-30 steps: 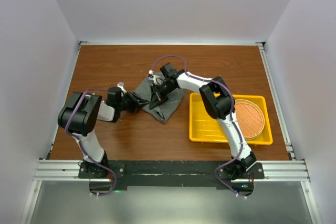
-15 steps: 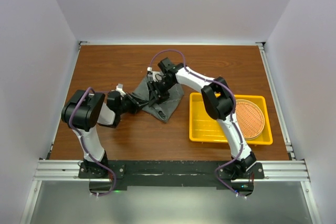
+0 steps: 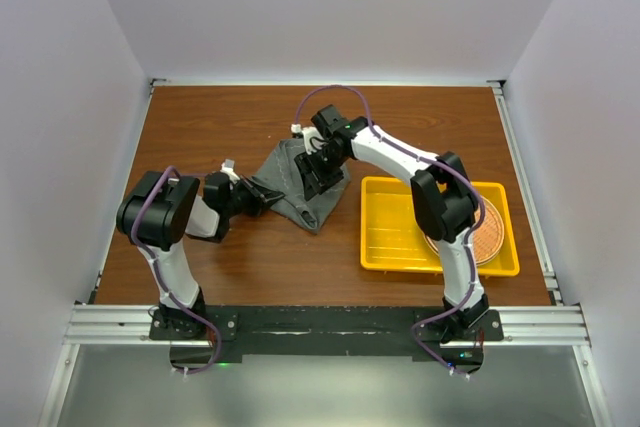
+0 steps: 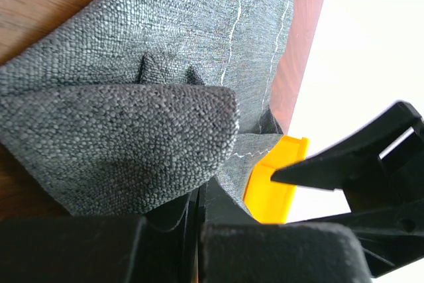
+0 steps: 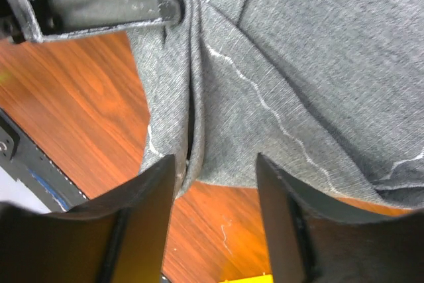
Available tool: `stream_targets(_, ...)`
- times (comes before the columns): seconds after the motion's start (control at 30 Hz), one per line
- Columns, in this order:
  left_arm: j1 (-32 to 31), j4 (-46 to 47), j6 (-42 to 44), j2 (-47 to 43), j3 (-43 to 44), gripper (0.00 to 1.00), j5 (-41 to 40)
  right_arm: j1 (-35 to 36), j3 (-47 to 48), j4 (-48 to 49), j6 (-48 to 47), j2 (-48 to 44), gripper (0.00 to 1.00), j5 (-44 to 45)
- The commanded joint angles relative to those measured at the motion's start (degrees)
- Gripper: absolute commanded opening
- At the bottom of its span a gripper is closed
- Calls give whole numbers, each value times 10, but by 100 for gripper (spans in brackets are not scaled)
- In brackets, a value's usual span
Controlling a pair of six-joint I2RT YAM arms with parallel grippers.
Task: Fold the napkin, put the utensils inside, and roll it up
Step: Roll the napkin with the utensil
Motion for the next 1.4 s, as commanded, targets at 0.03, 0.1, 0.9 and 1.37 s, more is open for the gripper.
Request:
stream_targets(0.03,5,-144,44,29,-18,0,-57,22,-23,29,-10,-15,51,-1)
stream_targets(0.1,5,-141,42,30,-17,0,-55,26,-35,36,0,-16,51,-12)
stream_targets(0.9,7,-143,37,40,-4,0,-47,74,-5,8,5,-42,57,19)
stream_targets(1.37,8,-141,37,40,-5,0,-45,71,-35,7,-14,-34,18,86)
